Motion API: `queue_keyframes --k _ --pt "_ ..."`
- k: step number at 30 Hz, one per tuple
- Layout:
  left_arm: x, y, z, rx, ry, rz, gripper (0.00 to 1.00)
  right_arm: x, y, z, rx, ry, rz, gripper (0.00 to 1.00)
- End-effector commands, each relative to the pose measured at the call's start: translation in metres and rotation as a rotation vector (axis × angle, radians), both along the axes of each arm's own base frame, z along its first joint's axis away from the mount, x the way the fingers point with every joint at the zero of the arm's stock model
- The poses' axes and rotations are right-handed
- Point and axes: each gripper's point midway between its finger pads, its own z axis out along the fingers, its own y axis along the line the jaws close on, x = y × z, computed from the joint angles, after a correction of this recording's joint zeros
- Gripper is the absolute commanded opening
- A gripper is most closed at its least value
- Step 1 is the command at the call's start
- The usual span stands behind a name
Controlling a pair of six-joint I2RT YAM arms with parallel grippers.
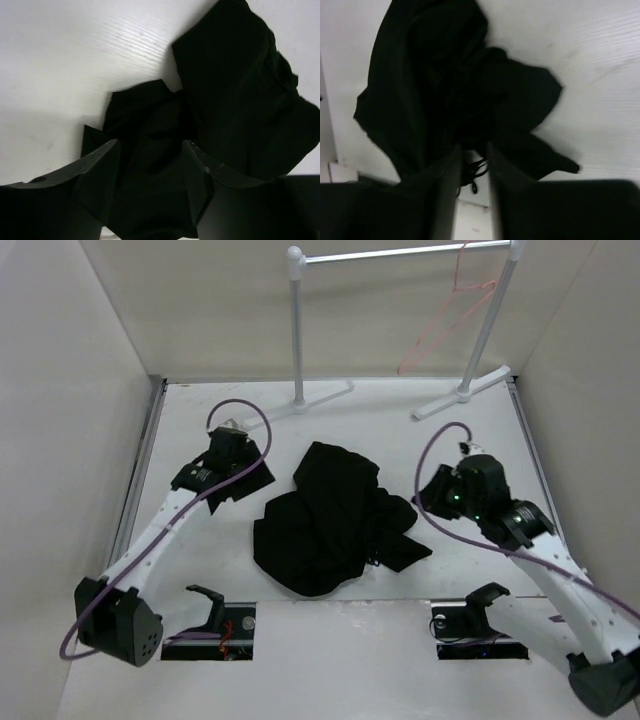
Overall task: Place the trousers on the hanger
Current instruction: Flatten out the trousers at the center of the board.
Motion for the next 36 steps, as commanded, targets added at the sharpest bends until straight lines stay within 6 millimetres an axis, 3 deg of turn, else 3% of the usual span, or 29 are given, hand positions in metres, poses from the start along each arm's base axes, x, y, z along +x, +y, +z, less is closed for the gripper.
queue_keyframes --k 1,3,6,8,13,17,21,24,25,26,28,30,34,36 --pt "0.022 -0.031 0.019 -0.026 -0.069 -0.086 0.53 0.008 0.052 0.009 0.018 -0.029 0.166 0.44" --pt "0.026 -0.040 0.012 -0.008 -0.045 -0.111 0.59 0.009 0.074 -0.003 -0.010 0.009 0.222 0.57" --pt "0.030 -0.048 0.000 0.006 -0.014 -0.136 0.65 0.010 0.106 -0.006 -0.012 -0.005 0.307 0.63" --pt "0.029 -0.051 -0.008 0.007 0.003 -0.147 0.68 0.011 0.117 -0.014 -0.015 0.013 0.327 0.63" --pt "0.025 -0.066 -0.038 -0.031 0.072 -0.199 0.72 0.015 0.106 -0.042 -0.062 0.070 0.250 0.59" --pt "0.026 -0.088 -0.055 -0.074 0.112 -0.261 0.75 0.022 0.089 -0.060 -0.105 0.106 0.188 0.63" --pt "0.021 -0.107 -0.080 -0.090 0.183 -0.314 0.75 0.021 0.099 -0.081 -0.109 0.165 0.229 0.68" --pt "0.017 -0.119 -0.094 -0.100 0.215 -0.344 0.65 0.021 0.106 -0.094 -0.107 0.212 0.242 0.64" --pt "0.017 -0.121 -0.095 -0.104 0.213 -0.348 0.55 0.021 0.108 -0.095 -0.105 0.218 0.247 0.58" --pt "0.020 -0.123 -0.093 -0.109 0.201 -0.342 0.39 0.022 0.111 -0.094 -0.097 0.220 0.250 0.45" --pt "0.027 -0.121 -0.079 -0.138 0.168 -0.307 0.14 0.026 0.120 -0.081 -0.063 0.206 0.267 0.19" --pt "0.042 -0.109 -0.049 -0.167 0.089 -0.244 0.06 0.035 0.128 -0.055 -0.022 0.154 0.272 0.05" --pt "0.067 -0.052 0.055 -0.192 -0.156 -0.051 0.02 0.055 0.138 0.039 0.061 -0.038 0.257 0.01" --pt "0.067 -0.018 0.118 -0.183 -0.284 0.038 0.01 0.058 0.139 0.102 0.104 -0.154 0.252 0.01"
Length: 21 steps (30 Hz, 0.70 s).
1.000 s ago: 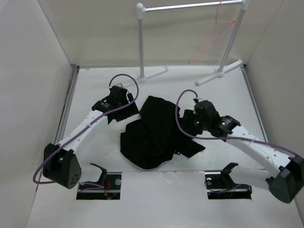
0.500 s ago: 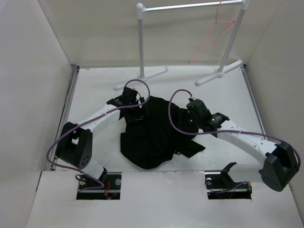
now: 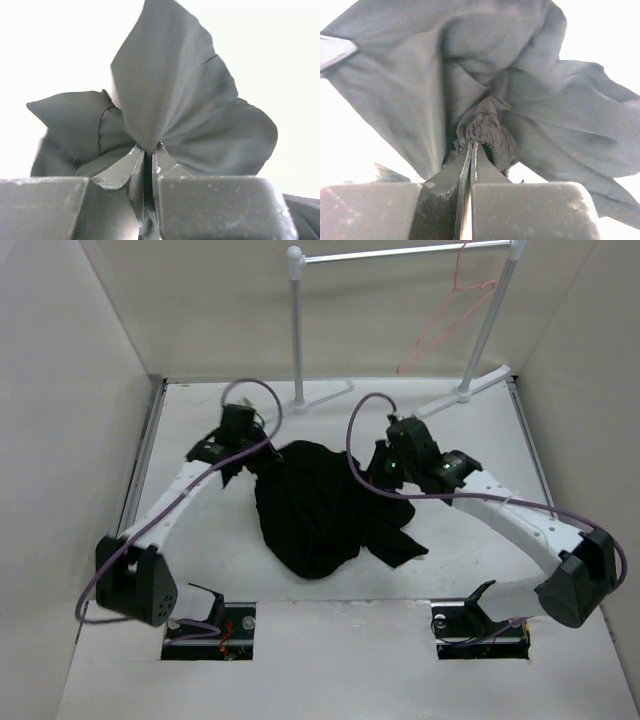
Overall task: Place the trousers on the hanger
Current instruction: Flatten out the trousers at the center of the board.
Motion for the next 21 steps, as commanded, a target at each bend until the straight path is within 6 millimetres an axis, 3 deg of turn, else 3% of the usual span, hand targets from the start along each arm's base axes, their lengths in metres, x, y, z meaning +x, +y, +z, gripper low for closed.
queue_keyframes --k 1,4,8,10,12,14,16,18,21 --pt "0.015 0.053 0.149 -0.048 -0.345 0.198 0.01 0.012 0.011 0.150 0.201 -0.307 -0.002 0.01" --pt "-0.005 0.090 0.231 -0.048 -0.504 0.297 0.01 -0.002 0.007 0.226 0.279 -0.434 0.010 0.01" --pt "-0.047 0.120 0.323 -0.055 -0.702 0.377 0.02 -0.037 -0.008 0.318 0.398 -0.591 0.019 0.00" --pt "-0.067 0.126 0.362 -0.070 -0.791 0.390 0.04 -0.054 -0.019 0.349 0.450 -0.647 0.011 0.00" --pt "-0.077 0.120 0.382 -0.096 -0.819 0.360 0.05 -0.064 -0.033 0.368 0.485 -0.680 -0.015 0.00" --pt "-0.075 0.107 0.381 -0.114 -0.798 0.317 0.07 -0.071 -0.043 0.371 0.501 -0.685 -0.033 0.00" --pt "-0.066 0.091 0.364 -0.114 -0.749 0.275 0.11 -0.063 -0.053 0.355 0.471 -0.669 -0.079 0.00" --pt "-0.051 0.069 0.331 -0.096 -0.665 0.224 0.23 -0.044 -0.066 0.324 0.414 -0.628 -0.150 0.01" --pt "-0.034 0.027 0.252 -0.050 -0.484 0.133 0.44 -0.004 -0.094 0.255 0.304 -0.529 -0.287 0.01"
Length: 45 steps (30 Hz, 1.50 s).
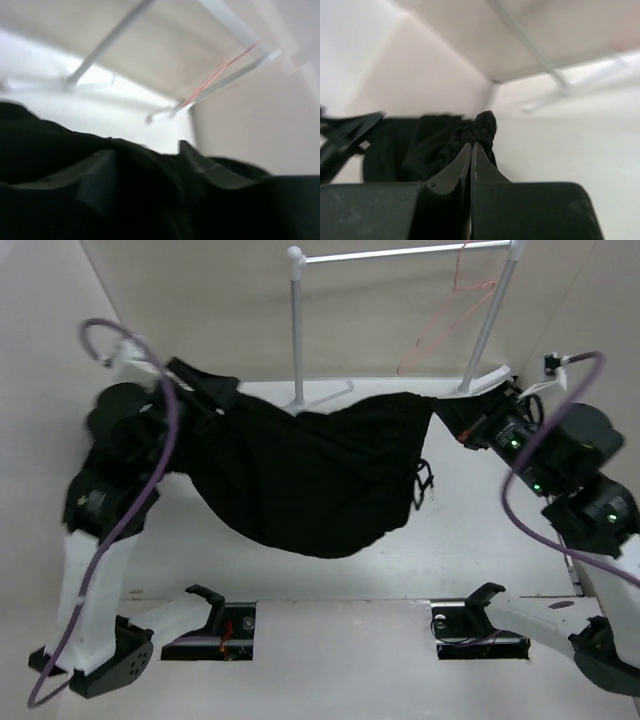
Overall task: Place the trousers on the hanger
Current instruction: Flatten out the trousers at the center of the board.
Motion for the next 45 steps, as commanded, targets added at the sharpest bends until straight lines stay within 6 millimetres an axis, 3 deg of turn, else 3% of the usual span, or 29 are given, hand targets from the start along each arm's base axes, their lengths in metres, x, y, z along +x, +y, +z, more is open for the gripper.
queue_keyframes --k 1,4,8,10,12,13,15,18,19,22,23,25,29,32,35,42,45 --pt "0.038 -0.048 -0.125 0.126 0.317 -0.065 0.50 0.056 -0.022 -0.105 -0.097 0.232 -0.163 0.00" --pt "0.034 -0.065 -0.195 0.157 0.461 -0.094 0.62 0.089 -0.079 -0.177 -0.084 0.347 -0.346 0.00" --pt "0.026 -0.050 -0.247 0.207 0.568 -0.061 0.69 0.107 -0.166 -0.258 -0.026 0.497 -0.615 0.03" --pt "0.025 -0.033 -0.269 0.234 0.614 -0.017 0.69 0.110 -0.196 -0.281 -0.018 0.537 -0.708 0.17" --pt "0.021 -0.013 -0.288 0.249 0.661 0.040 0.69 0.110 -0.199 -0.286 -0.026 0.550 -0.721 0.42" --pt "0.019 0.001 -0.299 0.258 0.685 0.082 0.69 0.110 -0.193 -0.284 -0.034 0.542 -0.706 0.53" --pt "0.016 0.031 -0.316 0.266 0.718 0.188 0.69 0.107 -0.173 -0.281 -0.069 0.522 -0.654 0.63" --pt "0.022 0.072 -0.330 0.241 0.725 0.346 0.69 0.093 -0.132 -0.294 -0.142 0.541 -0.537 0.63" --pt "0.027 0.084 -0.332 0.222 0.722 0.392 0.69 0.086 -0.117 -0.302 -0.170 0.553 -0.492 0.55" --pt "0.045 0.118 -0.337 0.151 0.701 0.511 0.66 0.057 -0.061 -0.332 -0.255 0.597 -0.301 0.10" --pt "0.052 0.131 -0.339 0.124 0.695 0.550 0.65 0.045 -0.044 -0.342 -0.280 0.616 -0.232 0.05" --pt "0.065 0.153 -0.342 0.069 0.678 0.614 0.63 0.026 -0.015 -0.356 -0.324 0.638 -0.112 0.04" --pt "0.092 0.191 -0.360 -0.024 0.658 0.699 0.63 -0.001 0.027 -0.366 -0.385 0.625 0.047 0.24" --pt "0.111 0.206 -0.386 -0.094 0.696 0.697 0.62 -0.009 0.038 -0.370 -0.387 0.628 0.088 0.43" --pt "0.115 0.217 -0.409 -0.135 0.743 0.714 0.61 -0.013 0.037 -0.374 -0.378 0.637 0.100 0.56" --pt "0.090 0.250 -0.451 -0.170 0.861 0.855 0.55 -0.017 0.018 -0.383 -0.368 0.671 0.081 0.64" --pt "0.095 0.257 -0.465 -0.147 0.893 0.871 0.47 -0.015 0.009 -0.385 -0.363 0.677 0.063 0.64"
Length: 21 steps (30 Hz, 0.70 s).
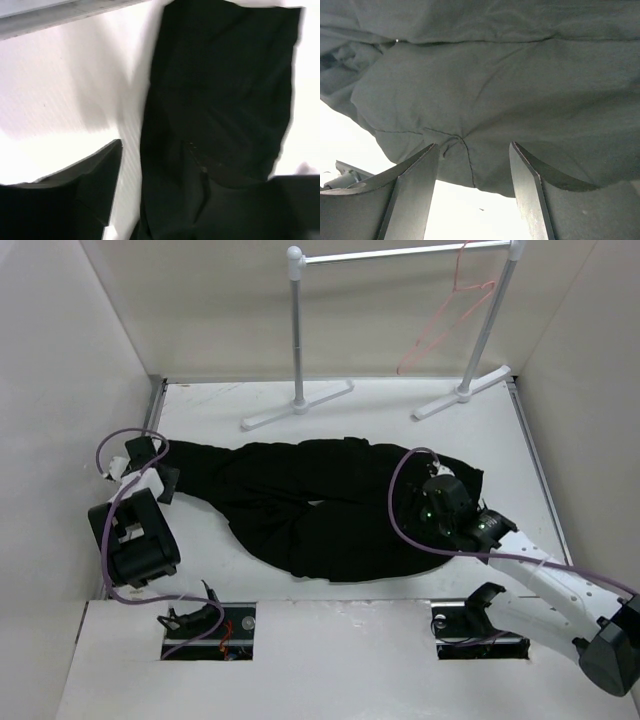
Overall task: Place the trousers on the hanger
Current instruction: Flatten out the trousers at the center of the board.
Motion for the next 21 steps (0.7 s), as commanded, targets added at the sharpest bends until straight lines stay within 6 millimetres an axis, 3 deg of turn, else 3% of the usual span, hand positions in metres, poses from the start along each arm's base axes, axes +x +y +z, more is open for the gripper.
queue_keyframes --k 1,3,5,7,11,15,18,21 --pt "0.010 0.011 -0.012 0.016 0.021 0.027 0.38 0.004 -0.008 0.007 0.022 -0.021 -0.017 0.64" --pt "0.021 0.015 -0.012 0.010 0.012 0.024 0.16 0.005 -0.019 0.004 0.015 -0.013 -0.057 0.64" --pt "0.032 0.018 -0.001 0.018 -0.019 0.022 0.07 0.007 -0.031 -0.001 0.009 -0.001 -0.104 0.65" --pt "0.040 0.022 0.025 0.044 -0.071 0.024 0.02 0.009 -0.045 -0.005 0.007 0.012 -0.161 0.66" --pt "0.048 0.018 0.116 0.142 -0.262 0.018 0.00 0.016 -0.066 -0.011 0.007 0.015 -0.243 0.67" --pt "0.055 -0.008 0.193 0.194 -0.402 -0.037 0.02 0.026 -0.077 -0.012 -0.004 0.004 -0.276 0.68" --pt "0.081 -0.026 0.229 0.195 -0.465 -0.100 0.02 0.036 -0.081 -0.010 -0.008 -0.001 -0.290 0.69" --pt "0.117 -0.043 0.252 0.181 -0.504 -0.166 0.02 0.044 -0.084 -0.006 -0.010 -0.014 -0.300 0.69"
